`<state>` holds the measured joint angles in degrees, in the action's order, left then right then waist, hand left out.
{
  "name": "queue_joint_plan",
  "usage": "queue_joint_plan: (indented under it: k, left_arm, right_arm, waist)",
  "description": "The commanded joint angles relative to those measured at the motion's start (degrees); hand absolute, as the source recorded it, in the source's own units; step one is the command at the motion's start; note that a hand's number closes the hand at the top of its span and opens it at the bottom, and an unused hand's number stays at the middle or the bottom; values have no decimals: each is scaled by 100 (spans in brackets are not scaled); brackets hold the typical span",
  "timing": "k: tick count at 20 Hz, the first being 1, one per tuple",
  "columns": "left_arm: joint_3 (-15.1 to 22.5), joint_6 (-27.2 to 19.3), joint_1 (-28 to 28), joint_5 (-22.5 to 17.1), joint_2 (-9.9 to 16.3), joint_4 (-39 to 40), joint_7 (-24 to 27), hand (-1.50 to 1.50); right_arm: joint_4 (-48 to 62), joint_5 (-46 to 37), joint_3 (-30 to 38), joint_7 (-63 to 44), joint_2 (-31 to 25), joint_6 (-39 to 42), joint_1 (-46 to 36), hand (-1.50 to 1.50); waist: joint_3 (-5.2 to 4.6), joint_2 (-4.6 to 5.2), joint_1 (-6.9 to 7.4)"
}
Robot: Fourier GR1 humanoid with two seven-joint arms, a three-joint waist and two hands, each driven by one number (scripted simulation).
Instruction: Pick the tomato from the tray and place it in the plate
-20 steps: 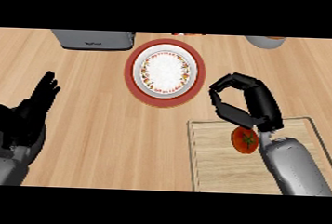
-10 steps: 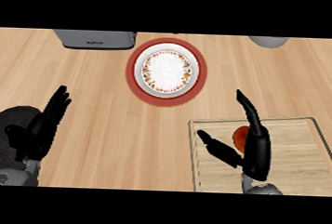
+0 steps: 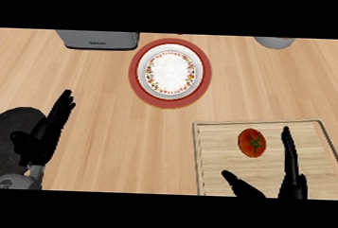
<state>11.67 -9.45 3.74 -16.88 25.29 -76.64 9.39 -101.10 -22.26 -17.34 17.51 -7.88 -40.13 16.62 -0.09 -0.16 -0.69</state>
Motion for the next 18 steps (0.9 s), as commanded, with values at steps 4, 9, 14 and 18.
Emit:
queue_joint_plan:
  k: [4,9,14,18]
  left_arm:
    - [-81,161,80,-4,73,-40,-115,0]
    - [-146,198,91,121,-111,281,161,0]
    - [-30,115,-17,335,-354,127,190,0]
    - [-468,405,183,235,-232,246,29,0]
  right_arm:
    - [-379,-1542,21,-2234,-732,713,345,-150]
    - [-1393,-2153,-225,-3686,-936,1783,548,-150]
    - [-1614,-2457,-183,-4866,-853,2675,88,-150]
    - [-1401,-2638,-277,-4734,-748,2649,364,-150]
  waist:
    - [-9,24,88]
    - [-3,21,51]
    - [2,20,69]
    - [8,13,49]
